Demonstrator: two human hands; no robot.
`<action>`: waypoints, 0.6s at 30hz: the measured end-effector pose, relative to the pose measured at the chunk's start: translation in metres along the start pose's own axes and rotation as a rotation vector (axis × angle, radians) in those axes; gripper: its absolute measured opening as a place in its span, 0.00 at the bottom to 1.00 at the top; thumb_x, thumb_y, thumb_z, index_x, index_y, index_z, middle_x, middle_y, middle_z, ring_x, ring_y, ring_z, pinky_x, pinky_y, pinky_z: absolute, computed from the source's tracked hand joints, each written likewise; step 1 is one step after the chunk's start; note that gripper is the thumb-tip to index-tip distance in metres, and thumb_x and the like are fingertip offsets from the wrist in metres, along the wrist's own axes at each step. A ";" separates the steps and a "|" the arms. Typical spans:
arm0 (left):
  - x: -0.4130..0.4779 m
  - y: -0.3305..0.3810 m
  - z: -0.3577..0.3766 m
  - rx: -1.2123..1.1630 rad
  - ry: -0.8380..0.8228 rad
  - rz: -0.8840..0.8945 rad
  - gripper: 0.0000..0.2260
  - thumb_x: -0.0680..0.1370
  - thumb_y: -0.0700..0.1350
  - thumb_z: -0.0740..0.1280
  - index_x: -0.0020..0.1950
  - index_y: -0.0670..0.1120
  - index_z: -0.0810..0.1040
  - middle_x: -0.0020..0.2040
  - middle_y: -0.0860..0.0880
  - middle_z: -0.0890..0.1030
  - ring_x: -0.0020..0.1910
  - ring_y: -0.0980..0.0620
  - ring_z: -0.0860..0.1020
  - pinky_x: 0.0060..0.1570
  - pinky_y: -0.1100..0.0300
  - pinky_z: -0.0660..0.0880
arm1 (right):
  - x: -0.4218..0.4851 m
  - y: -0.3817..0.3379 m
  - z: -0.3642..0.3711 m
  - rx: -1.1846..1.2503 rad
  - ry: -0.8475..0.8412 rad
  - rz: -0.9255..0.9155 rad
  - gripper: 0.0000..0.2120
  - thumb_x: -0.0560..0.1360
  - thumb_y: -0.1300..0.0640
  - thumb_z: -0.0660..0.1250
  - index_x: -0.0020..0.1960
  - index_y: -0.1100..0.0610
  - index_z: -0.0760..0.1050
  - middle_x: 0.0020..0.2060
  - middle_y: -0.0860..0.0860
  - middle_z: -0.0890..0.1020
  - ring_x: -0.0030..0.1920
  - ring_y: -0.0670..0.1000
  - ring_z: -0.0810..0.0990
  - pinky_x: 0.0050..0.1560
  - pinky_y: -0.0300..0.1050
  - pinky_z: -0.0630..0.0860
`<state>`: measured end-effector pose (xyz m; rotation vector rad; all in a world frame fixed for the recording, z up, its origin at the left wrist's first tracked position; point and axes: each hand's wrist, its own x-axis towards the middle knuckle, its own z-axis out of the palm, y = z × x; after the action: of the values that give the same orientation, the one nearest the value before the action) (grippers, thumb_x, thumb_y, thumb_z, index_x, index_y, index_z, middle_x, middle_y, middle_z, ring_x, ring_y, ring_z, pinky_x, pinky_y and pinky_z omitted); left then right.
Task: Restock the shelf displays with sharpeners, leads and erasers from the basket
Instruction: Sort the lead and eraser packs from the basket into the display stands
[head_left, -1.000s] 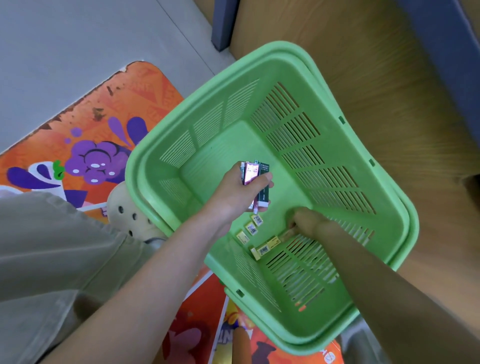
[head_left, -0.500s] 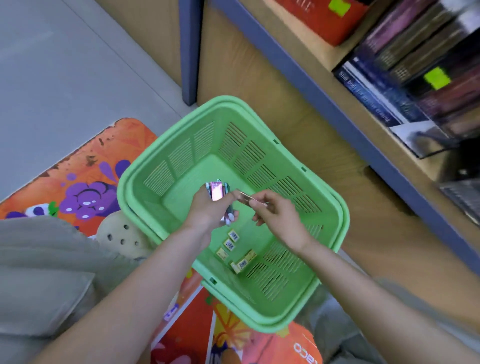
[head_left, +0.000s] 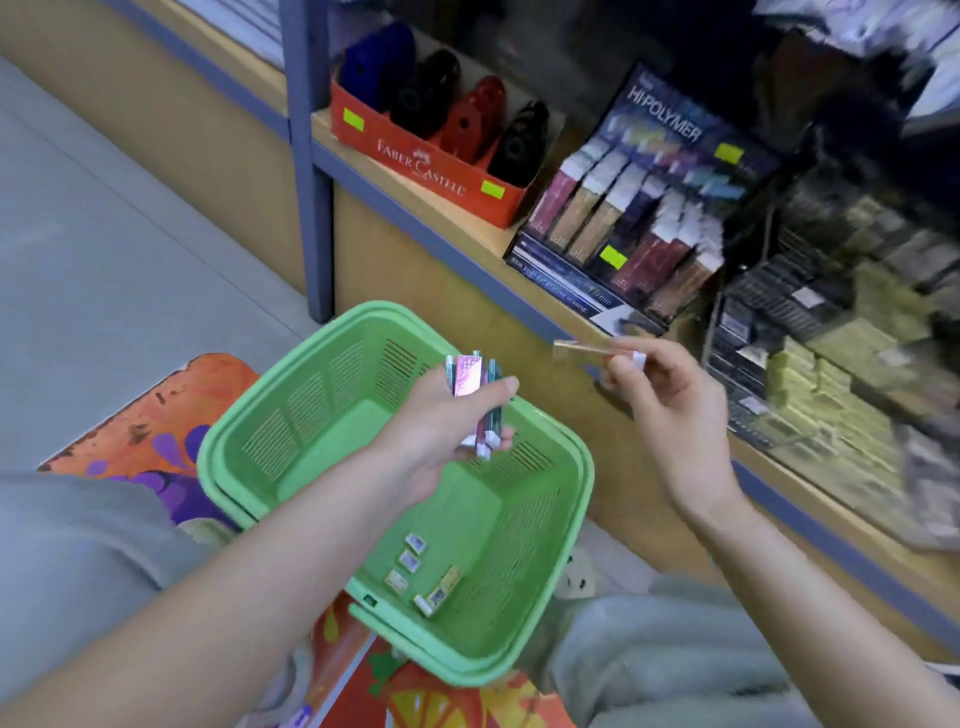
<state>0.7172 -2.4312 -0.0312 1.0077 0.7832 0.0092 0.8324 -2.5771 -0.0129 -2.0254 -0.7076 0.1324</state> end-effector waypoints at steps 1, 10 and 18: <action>-0.004 0.008 0.004 0.007 -0.018 0.009 0.06 0.76 0.43 0.69 0.47 0.45 0.73 0.36 0.46 0.79 0.28 0.54 0.79 0.31 0.63 0.78 | 0.012 -0.004 -0.013 -0.032 0.072 -0.023 0.09 0.77 0.60 0.66 0.48 0.46 0.77 0.38 0.49 0.81 0.38 0.46 0.80 0.43 0.40 0.76; -0.017 0.052 0.030 -0.005 -0.131 0.000 0.08 0.75 0.38 0.68 0.53 0.40 0.73 0.41 0.41 0.79 0.34 0.51 0.79 0.34 0.61 0.80 | 0.081 -0.017 -0.075 -0.455 0.211 -0.129 0.07 0.78 0.57 0.65 0.55 0.55 0.78 0.42 0.49 0.80 0.44 0.50 0.79 0.52 0.49 0.78; -0.015 0.058 0.034 -0.013 -0.157 0.017 0.06 0.75 0.36 0.67 0.49 0.42 0.72 0.42 0.40 0.79 0.34 0.52 0.80 0.34 0.61 0.79 | 0.093 -0.025 -0.086 -0.623 0.176 -0.233 0.10 0.79 0.60 0.64 0.58 0.59 0.79 0.52 0.55 0.81 0.49 0.50 0.78 0.51 0.37 0.70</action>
<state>0.7458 -2.4294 0.0313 0.9900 0.6305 -0.0498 0.9302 -2.5832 0.0711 -2.4734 -0.9447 -0.4502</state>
